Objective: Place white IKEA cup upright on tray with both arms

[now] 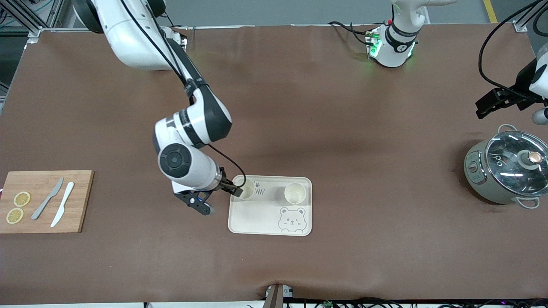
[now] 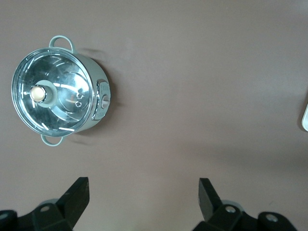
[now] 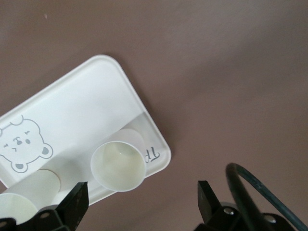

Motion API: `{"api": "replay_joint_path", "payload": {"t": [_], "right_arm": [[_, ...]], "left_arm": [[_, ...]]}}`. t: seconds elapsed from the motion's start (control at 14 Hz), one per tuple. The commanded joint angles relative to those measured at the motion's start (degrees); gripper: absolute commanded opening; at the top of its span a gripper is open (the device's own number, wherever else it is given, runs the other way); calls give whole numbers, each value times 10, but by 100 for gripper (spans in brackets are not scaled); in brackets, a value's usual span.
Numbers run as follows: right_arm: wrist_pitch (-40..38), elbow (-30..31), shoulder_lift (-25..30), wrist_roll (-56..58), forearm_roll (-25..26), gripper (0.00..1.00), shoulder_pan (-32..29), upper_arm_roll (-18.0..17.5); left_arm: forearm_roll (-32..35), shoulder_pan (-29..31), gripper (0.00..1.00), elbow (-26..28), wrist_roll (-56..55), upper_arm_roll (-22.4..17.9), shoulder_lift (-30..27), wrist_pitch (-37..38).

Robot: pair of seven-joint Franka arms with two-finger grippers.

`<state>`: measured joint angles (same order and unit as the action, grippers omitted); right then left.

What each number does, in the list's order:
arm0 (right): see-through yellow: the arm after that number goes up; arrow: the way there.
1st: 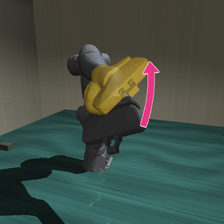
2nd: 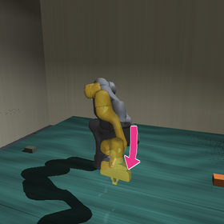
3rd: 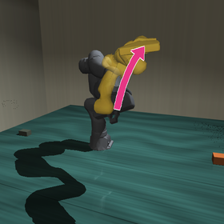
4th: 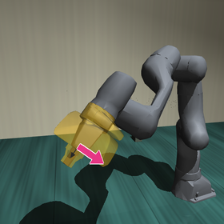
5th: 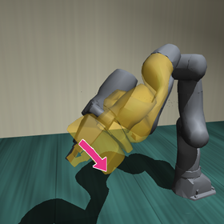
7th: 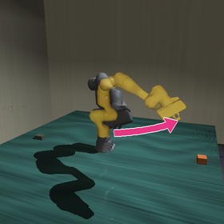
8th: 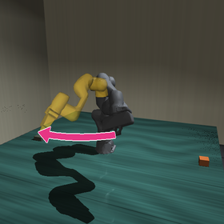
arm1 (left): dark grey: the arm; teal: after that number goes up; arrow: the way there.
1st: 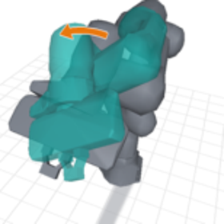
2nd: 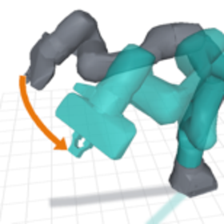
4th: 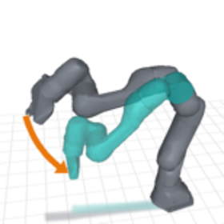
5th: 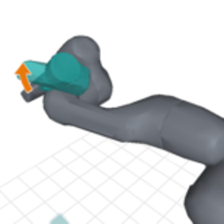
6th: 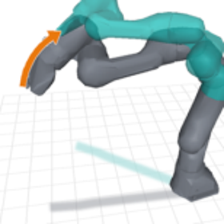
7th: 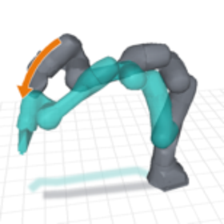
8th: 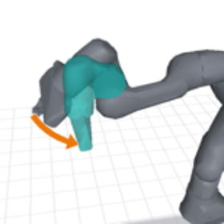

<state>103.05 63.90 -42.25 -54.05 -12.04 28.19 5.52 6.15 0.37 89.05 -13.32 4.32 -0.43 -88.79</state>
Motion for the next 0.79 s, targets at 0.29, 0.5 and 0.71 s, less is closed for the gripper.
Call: {"api": "replay_joint_path", "payload": {"t": [0.29,0.5,0.71], "right_arm": [[-134,10,130,91,4,100,-109,-10],[-146,89,206,174,5,100,-149,-10],[-148,149,269,238,12,100,-180,-9]], "left_arm": [[-2,2,100,10,28,-4,-12,-7],[-2,2,100,9,28,-7,-15,-5],[-3,2,100,8,24,-7,-15,-6]]}}
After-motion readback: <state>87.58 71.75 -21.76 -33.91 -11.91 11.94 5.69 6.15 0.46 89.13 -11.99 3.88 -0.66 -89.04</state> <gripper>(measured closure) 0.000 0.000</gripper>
